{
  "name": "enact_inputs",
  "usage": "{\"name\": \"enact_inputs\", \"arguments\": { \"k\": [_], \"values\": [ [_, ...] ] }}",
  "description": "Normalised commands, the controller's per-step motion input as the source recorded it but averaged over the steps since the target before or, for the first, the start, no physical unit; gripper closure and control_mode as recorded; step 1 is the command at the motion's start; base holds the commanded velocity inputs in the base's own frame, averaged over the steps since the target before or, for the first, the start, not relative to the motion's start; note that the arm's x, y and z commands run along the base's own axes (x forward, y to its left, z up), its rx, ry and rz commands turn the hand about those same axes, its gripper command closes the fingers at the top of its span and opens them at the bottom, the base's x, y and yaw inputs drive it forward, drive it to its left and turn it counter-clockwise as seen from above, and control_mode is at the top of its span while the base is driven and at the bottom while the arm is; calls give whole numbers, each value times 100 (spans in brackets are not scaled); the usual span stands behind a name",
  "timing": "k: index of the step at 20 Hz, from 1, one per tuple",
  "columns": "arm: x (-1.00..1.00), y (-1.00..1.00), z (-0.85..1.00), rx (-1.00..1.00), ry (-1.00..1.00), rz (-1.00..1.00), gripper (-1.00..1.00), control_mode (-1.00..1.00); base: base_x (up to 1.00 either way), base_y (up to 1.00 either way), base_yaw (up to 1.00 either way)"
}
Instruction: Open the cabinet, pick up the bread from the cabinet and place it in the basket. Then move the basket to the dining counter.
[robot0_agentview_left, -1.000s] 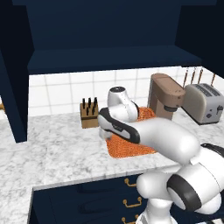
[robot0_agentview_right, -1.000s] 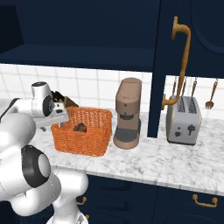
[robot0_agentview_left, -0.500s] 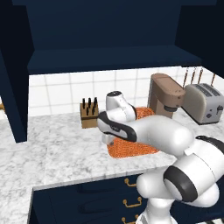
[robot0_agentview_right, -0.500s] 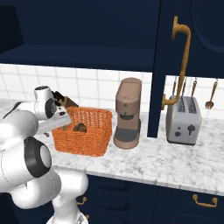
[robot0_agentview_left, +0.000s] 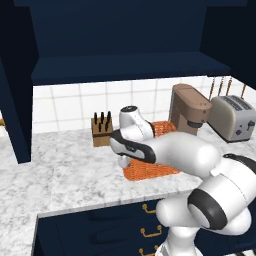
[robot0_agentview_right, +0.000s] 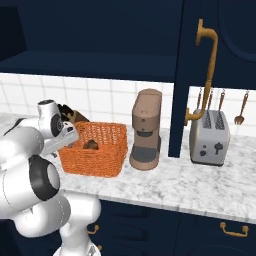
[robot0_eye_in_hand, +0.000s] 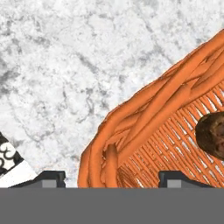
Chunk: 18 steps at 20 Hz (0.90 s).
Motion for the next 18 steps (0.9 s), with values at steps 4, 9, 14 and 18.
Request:
{"name": "enact_inputs", "arguments": {
  "k": [4,9,14,18],
  "values": [
    [-29,-38,-26,0,0,20,100,-100,0,0,0],
    [-48,-46,13,0,0,20,100,-100,0,0,0],
    [-61,0,91,0,-6,19,100,-100,0,0,0],
    [-69,0,98,0,-3,16,100,-100,0,0,0]
  ]
}}
